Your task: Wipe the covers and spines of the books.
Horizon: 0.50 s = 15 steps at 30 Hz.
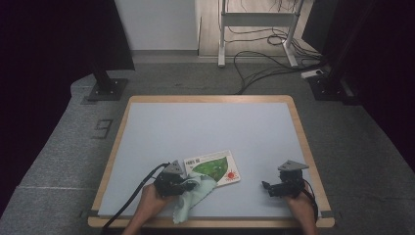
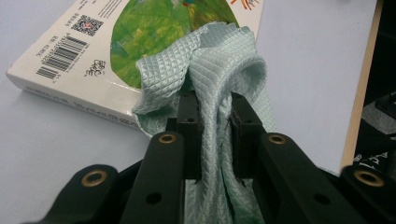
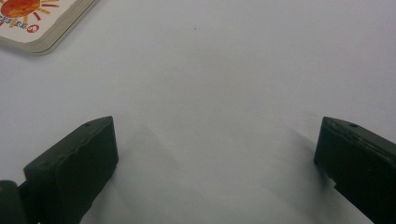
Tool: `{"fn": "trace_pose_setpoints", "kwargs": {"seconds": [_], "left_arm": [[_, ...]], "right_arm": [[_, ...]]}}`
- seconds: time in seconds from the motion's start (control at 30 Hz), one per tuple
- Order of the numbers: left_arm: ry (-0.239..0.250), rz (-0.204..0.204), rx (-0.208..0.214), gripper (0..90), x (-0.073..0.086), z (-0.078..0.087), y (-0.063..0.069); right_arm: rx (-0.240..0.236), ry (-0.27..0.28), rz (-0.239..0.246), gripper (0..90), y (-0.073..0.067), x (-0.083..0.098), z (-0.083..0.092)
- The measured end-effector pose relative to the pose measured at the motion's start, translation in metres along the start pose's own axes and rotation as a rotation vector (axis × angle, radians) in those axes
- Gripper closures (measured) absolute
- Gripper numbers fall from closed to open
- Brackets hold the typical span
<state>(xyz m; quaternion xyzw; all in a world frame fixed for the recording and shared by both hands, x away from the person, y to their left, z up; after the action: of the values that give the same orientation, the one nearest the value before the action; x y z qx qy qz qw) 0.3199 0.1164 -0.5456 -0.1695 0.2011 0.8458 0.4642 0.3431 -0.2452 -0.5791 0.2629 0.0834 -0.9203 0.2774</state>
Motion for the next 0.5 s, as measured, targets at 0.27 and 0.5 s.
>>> {"fn": "trace_pose_setpoints", "kwargs": {"seconds": [0.27,0.5], "left_arm": [[-0.001,0.006,-0.011,77.4,0.0049,0.0026,-0.0003],[0.011,0.028,0.001,76.9,0.0092,0.0060,-0.0034]], "right_arm": [[0.000,0.000,0.000,0.0,0.0000,0.0000,0.0000],[0.000,0.000,0.000,0.0,0.0000,0.0000,0.0000]]}}
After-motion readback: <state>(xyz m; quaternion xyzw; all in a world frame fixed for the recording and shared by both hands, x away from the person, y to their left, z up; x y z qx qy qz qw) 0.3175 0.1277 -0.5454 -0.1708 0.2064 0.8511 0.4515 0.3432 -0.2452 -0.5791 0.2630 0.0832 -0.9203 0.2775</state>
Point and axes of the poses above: each handheld gripper's, and its own axes: z roughly backward along the jaws, x roughly out of its underside, y roughly to its right, the point moved 6 cm from there along -z, roughly forward along the jaws, and after that the axes turned 14 degrees about -y, right-handed, at the moved point
